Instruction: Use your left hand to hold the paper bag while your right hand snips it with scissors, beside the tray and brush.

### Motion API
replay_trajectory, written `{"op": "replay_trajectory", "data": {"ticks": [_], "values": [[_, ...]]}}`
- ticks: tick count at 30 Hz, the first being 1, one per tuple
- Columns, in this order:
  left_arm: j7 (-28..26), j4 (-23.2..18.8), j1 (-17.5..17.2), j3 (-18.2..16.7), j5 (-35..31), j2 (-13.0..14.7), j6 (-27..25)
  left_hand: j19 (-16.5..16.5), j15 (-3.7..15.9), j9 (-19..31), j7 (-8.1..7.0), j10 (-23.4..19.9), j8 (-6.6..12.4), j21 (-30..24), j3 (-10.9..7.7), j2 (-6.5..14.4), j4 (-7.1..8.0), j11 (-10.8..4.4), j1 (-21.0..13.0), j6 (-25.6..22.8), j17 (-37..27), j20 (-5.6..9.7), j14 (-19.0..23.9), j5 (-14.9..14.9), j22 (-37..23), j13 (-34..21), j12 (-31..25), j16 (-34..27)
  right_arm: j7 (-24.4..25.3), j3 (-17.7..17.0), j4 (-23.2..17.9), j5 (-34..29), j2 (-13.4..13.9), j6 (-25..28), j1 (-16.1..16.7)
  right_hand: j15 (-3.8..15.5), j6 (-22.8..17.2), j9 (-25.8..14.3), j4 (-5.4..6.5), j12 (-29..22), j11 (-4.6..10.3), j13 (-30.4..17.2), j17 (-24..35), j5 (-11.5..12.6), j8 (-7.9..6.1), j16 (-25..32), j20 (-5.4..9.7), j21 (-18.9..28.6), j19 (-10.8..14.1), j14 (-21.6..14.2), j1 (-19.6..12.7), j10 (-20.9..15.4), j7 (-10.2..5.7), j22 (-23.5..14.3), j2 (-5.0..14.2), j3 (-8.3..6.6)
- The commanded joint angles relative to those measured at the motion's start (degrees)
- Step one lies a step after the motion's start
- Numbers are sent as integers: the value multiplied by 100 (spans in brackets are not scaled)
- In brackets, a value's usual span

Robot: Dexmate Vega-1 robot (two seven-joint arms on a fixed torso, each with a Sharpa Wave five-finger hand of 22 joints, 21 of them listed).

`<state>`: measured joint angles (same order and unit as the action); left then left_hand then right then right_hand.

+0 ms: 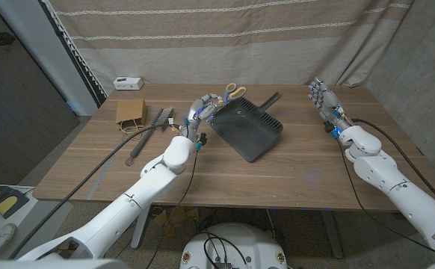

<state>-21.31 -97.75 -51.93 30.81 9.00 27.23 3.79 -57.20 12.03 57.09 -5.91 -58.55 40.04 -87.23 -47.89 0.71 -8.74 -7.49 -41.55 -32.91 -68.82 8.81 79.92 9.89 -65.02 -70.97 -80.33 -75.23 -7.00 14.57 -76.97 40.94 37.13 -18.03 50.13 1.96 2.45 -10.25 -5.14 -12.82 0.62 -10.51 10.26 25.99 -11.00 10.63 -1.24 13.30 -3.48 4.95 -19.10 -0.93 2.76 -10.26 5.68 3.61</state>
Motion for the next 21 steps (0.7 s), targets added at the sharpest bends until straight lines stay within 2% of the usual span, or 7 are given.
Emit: {"op": "replay_trajectory", "data": {"ticks": [1,5,8,13,21], "values": [[104,-10,126,119,0,-44,-158,-96,-1,-55,-189,-550,361,-16,-833,914,779,-421,755,-747,-11,349,73,27,39,-5,-977,-54,-150,6,218,-6,32,-39,-100,-2,-54,-25,-37,1,-15,-33,17,-21,-36,-10,-11,-11,-48,48,31,-44,-8,-19,12,13],[21,-98,129,142,-65,-44,-351,-132,-5,-52,-199,-614,384,-68,-848,920,795,-424,762,-772,-15,343,73,31,-41,-6,-983,-75,-145,-13,230,2,52,-43,-81,-4,-62,-25,-38,-1,-14,-33,17,-27,-37,-9,-8,-16,-45,48,25,-49,-13,-19,17,13],[31,-135,156,159,-52,-43,-488,-123,-4,-49,-193,-666,405,-28,-816,915,762,-418,751,-776,6,348,79,23,35,-7,-980,-79,-119,-42,182,4,96,-34,-38,2,-135,-26,-47,-20,95,-34,16,-40,-58,-6,-10,-37,-45,46,-1,-103,-184,-21,28,12],[151,2,264,242,-94,-40,-354,-147,-8,-70,-199,-695,411,-71,-839,919,772,-417,756,-786,-9,344,69,30,-36,-7,-976,-113,-101,-55,141,-52,185,-17,-19,14,-169,-26,-50,-25,111,-34,16,-45,-68,-5,-23,-48,-54,48,-11,-117,-207,-21,32,11],[244,168,393,351,-145,-105,-271,-106,-9,-64,-152,-656,418,-46,-850,917,778,-402,766,-738,-25,346,65,33,-36,-10,-965,-153,-193,-51,163,-69,254,-17,-34,23,-200,-27,-56,-38,35,-36,16,-53,-73,-2,-27,-58,-53,42,-27,-153,-197,-23,40,10]]}}
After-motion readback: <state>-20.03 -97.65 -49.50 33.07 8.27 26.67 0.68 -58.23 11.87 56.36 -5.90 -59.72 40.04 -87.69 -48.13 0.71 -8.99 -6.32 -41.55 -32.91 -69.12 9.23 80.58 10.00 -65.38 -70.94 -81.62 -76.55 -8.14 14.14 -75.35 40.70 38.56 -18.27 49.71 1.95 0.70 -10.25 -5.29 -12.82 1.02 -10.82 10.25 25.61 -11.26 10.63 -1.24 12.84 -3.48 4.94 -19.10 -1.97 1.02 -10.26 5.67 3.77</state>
